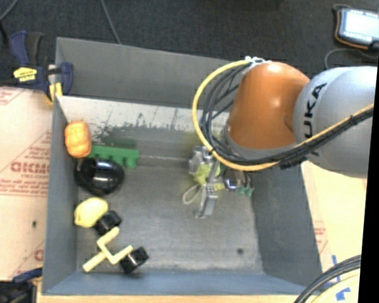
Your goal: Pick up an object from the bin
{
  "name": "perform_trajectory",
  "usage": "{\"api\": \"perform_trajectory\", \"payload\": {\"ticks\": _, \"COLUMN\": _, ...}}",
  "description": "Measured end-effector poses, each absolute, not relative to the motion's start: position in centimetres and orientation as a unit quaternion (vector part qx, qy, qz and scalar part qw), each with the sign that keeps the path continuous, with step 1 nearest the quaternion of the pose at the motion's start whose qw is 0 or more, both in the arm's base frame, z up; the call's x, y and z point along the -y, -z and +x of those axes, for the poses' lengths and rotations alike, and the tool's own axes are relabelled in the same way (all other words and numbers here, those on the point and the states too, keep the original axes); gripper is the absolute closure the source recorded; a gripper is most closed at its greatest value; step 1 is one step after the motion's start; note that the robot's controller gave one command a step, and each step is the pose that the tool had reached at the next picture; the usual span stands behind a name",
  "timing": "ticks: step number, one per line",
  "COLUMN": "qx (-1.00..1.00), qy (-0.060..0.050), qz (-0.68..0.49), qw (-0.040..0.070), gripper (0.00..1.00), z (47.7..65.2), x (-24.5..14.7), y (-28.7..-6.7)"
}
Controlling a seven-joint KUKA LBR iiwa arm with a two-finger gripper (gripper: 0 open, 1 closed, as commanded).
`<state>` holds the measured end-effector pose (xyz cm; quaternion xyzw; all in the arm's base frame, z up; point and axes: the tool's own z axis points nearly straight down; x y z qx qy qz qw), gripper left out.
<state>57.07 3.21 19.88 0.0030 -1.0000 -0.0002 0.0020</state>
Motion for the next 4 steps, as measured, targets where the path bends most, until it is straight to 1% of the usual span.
{"api": "perform_trajectory", "payload": {"ticks": 1, "qx": 1.000, "qy": 0.000, "qz": 0.003, "qw": -0.002, "gripper": 0.00, "z": 57.2, "x": -3.2, "y": -20.3}}
{"api": "perform_trajectory", "payload": {"ticks": 2, "qx": 1.000, "qy": 0.001, "qz": 0.003, "qw": -0.003, "gripper": 0.00, "z": 60.6, "x": 1.0, "y": -19.0}}
{"api": "perform_trajectory", "payload": {"ticks": 3, "qx": 1.000, "qy": -0.002, "qz": -0.031, "qw": -0.007, "gripper": 0.00, "z": 59.2, "x": 2.0, "y": -14.4}}
{"api": "perform_trajectory", "payload": {"ticks": 4, "qx": 0.999, "qy": 0.003, "qz": -0.049, "qw": 0.002, "gripper": 0.00, "z": 57.8, "x": 3.1, "y": -11.9}}
